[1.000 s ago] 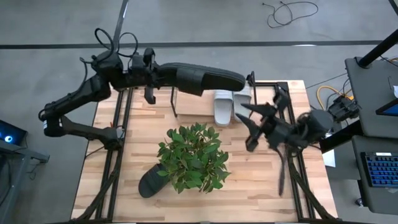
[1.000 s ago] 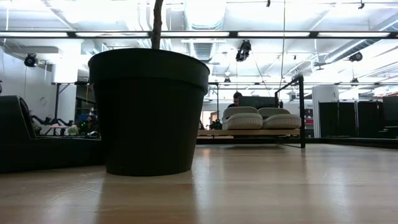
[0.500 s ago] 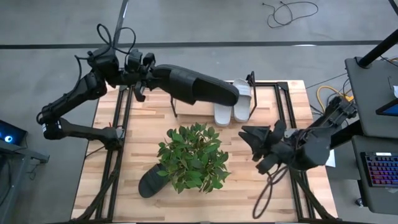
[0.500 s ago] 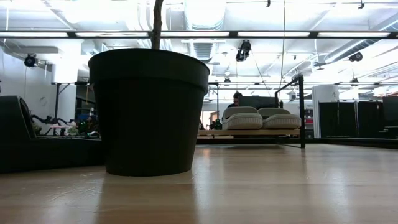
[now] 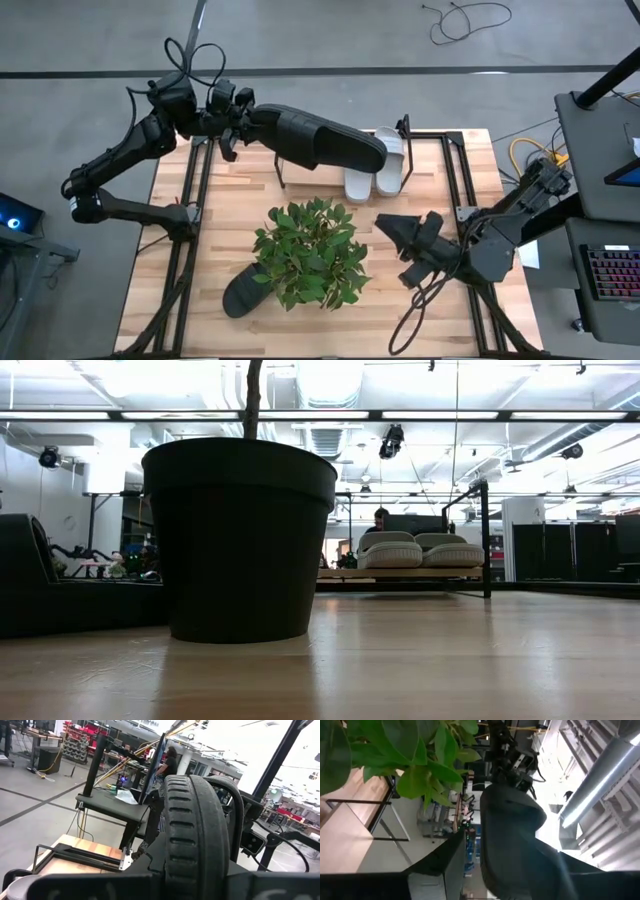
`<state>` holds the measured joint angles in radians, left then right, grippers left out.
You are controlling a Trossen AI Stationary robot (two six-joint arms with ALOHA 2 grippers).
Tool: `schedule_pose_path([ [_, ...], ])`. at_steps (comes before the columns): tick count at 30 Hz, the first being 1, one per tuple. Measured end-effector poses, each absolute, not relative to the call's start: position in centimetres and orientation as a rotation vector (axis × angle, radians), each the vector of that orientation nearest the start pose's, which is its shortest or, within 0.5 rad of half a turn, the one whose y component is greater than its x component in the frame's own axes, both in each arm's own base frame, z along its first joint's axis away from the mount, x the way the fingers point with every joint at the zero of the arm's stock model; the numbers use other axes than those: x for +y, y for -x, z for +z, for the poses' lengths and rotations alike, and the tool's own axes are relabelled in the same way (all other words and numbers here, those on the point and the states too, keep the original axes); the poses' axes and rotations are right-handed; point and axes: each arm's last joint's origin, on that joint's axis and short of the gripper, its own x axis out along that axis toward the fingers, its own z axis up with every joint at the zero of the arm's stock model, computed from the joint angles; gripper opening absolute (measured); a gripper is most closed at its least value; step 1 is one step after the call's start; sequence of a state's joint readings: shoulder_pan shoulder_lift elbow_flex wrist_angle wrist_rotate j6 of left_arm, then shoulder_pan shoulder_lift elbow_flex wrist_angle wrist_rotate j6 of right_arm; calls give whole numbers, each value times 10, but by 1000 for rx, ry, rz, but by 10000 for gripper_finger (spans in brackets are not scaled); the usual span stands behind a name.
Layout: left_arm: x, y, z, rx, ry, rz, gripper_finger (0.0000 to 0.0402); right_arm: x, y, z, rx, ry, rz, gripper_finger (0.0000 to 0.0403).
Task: Pick and place slides into the shelf
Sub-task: Put the right black slide on the shelf
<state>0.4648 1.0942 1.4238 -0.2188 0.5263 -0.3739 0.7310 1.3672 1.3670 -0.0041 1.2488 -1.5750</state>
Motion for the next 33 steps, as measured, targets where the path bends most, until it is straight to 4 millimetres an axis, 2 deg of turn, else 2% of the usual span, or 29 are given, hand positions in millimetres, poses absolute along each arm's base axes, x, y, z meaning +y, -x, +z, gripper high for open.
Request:
schedule_pose_path([
  [3,77,-187,485,-83,324,-95,27,164,-232,430,390,1413,-470,164],
  [7,76,-186,485,-83,305,-101,30,142,-223,453,304,1060,-625,159],
  [11,76,-185,485,-88,263,-98,22,111,-201,474,169,736,-685,145],
  [13,76,-186,485,-87,255,-98,22,98,-190,481,73,597,-651,139],
  [18,77,-188,483,-82,233,-96,22,72,-170,486,-109,345,-442,129],
  [23,79,-191,482,-84,228,-91,22,56,-175,473,-67,255,-448,136],
  [27,79,-191,484,-99,213,-92,22,56,-190,462,-22,268,-421,158],
  [33,80,-193,482,-92,193,-90,22,58,-200,462,-22,278,-407,199],
])
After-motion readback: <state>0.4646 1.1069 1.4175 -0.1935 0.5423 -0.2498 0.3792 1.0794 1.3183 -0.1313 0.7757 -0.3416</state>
